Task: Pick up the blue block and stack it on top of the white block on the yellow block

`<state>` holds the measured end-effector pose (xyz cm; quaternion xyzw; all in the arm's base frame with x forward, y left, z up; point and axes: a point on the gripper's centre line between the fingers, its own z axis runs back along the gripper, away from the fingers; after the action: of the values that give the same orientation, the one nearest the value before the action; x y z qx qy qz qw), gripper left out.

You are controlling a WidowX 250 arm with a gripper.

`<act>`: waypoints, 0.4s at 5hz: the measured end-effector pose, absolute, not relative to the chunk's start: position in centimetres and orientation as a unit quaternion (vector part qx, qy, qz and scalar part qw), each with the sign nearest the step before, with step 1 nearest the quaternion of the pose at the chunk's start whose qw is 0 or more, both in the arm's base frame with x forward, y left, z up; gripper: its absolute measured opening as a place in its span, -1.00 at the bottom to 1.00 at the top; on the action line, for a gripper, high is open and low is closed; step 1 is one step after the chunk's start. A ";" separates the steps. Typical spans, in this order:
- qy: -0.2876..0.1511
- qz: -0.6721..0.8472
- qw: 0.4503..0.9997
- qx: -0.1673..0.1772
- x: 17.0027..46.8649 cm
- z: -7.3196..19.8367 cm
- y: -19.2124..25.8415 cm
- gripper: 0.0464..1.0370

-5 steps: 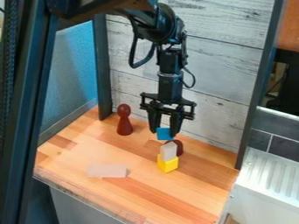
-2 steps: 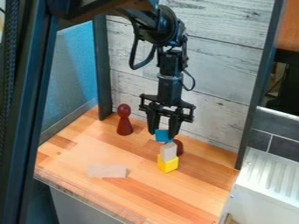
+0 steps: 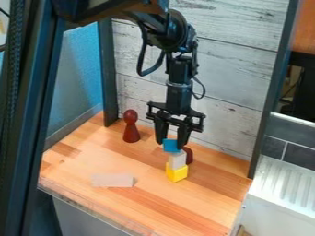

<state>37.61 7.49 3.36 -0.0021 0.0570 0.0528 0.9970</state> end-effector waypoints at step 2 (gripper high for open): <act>0.063 0.047 0.997 0.003 37.6 2.8 7.3 -0.02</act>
<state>37.60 7.32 2.77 0.0031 0.0630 0.0466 0.9969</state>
